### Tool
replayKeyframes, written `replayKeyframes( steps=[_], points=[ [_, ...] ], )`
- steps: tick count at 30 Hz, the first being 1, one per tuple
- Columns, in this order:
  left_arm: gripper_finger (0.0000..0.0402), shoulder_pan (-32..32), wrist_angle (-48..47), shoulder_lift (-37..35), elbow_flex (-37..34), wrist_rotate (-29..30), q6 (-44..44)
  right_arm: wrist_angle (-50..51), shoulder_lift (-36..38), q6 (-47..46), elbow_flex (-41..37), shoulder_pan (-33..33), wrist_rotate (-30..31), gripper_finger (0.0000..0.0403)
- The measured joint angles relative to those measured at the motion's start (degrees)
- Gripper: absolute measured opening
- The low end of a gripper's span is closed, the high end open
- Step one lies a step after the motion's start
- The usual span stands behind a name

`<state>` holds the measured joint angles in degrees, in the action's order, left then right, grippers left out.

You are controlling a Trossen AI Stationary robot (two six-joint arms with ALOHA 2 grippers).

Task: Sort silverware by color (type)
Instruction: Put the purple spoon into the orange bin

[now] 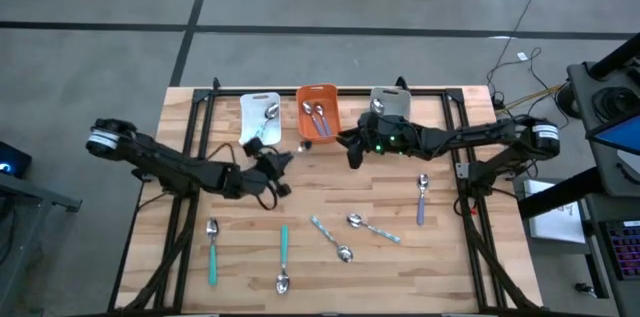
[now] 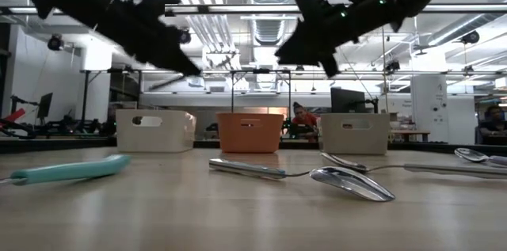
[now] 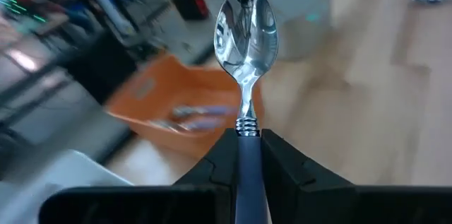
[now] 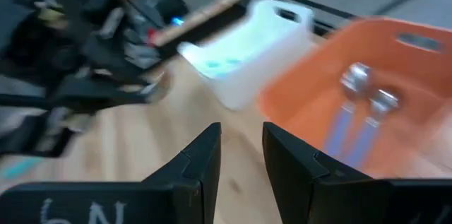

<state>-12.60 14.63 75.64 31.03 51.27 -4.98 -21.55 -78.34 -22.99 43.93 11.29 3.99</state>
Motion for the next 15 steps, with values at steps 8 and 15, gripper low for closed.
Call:
replayKeyframes(
  steps=[8, 15],
  points=[
    [0.0024, 0.00, 0.36, -5.40, 0.04, 2.92, 2.78, -5.73, -8.07, -2.97, 7.89, 0.00, -1.13, 0.0129],
    [0.0024, 0.04, 0.17, -4.22, 0.06, 5.48, 1.65, -4.90, -17.45, -2.82, 17.61, -0.47, -2.27, 0.0153]
  ],
)
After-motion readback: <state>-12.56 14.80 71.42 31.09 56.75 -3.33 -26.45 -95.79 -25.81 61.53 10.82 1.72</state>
